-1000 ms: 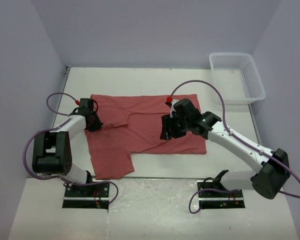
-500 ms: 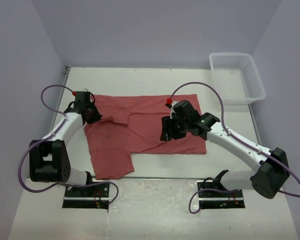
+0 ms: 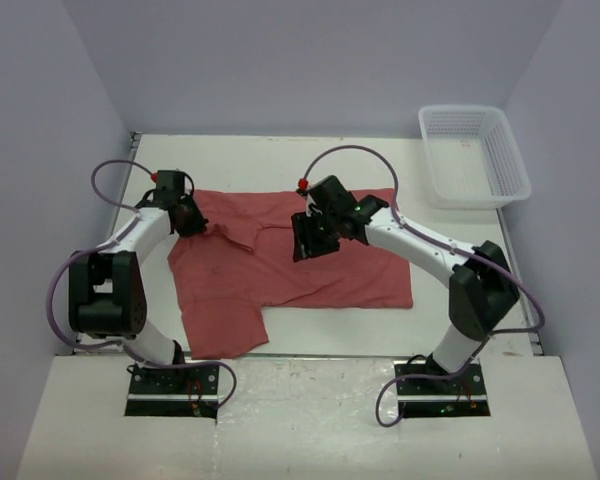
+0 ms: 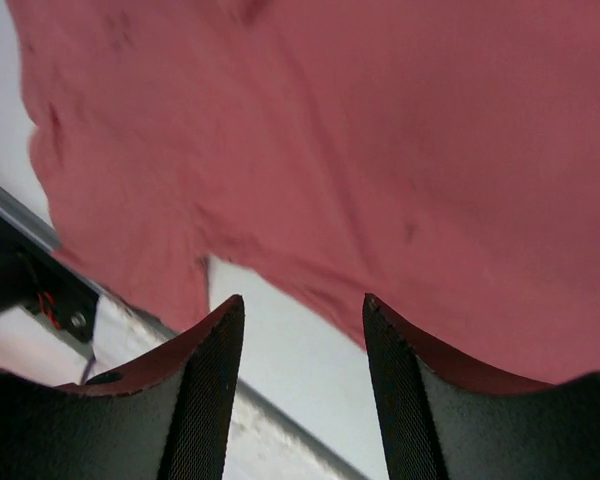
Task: Fold and stack the t-shirts
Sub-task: Fold the flattened tshirt in 1/3 of the way
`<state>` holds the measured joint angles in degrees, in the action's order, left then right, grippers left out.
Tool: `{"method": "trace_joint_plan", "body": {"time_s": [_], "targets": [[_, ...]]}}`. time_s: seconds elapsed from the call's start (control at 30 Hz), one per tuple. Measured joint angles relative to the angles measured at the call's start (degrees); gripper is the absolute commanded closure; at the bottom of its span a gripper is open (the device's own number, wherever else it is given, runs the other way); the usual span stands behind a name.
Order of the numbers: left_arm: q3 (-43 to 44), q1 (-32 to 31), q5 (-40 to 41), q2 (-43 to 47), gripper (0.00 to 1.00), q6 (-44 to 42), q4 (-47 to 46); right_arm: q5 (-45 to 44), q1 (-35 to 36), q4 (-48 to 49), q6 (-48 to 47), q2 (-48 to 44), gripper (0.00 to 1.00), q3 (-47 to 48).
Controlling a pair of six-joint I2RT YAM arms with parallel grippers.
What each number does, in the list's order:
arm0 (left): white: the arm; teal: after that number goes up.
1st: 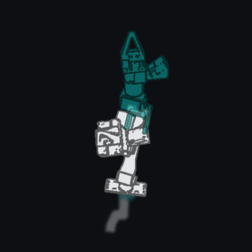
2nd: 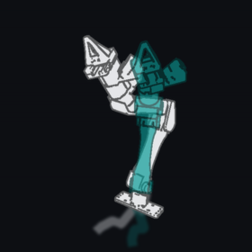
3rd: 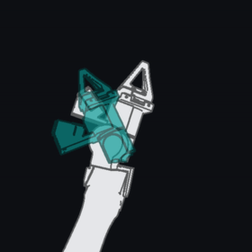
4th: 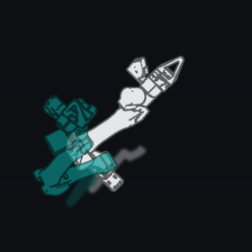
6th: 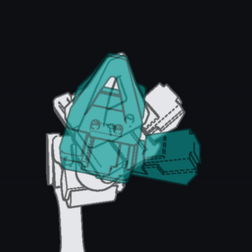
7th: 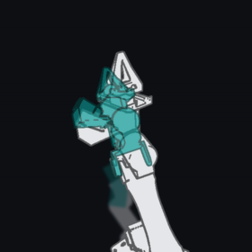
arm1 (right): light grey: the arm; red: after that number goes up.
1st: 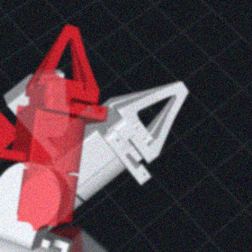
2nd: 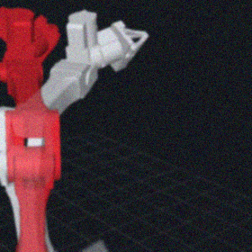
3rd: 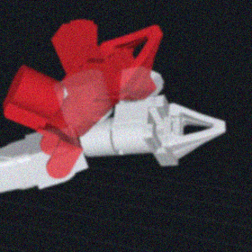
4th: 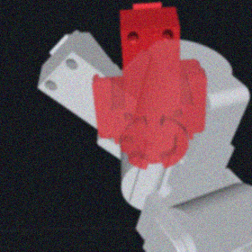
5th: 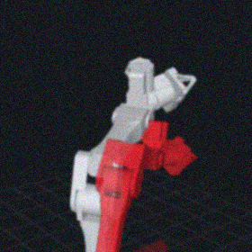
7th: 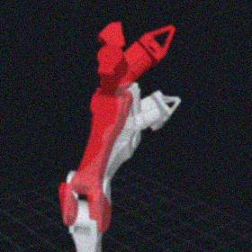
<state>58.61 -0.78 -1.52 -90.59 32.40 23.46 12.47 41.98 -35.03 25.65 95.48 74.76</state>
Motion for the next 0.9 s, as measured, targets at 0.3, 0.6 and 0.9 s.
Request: {"method": "trace_joint_plan", "body": {"time_s": [0.3, 0.6, 0.9], "targets": [[3.37, 0.2, -0.37, -7.98, 0.95, 0.33, -1.75, 3.43, 0.0, -1.22, -3.15, 17.79, 0.48, 24.9], [10.29, 2.93, -4.04, -13.7, 0.87, 2.01, -4.85, 6.73, 0.0, -6.16, -5.49, 31.39, 0.5, 39.87], [13.62, 2.91, -11.78, -17.9, 0.48, 2.54, -11.54, 8.04, 0.0, -6.38, -5.79, 32.44, 0.5, 38.51]]}}
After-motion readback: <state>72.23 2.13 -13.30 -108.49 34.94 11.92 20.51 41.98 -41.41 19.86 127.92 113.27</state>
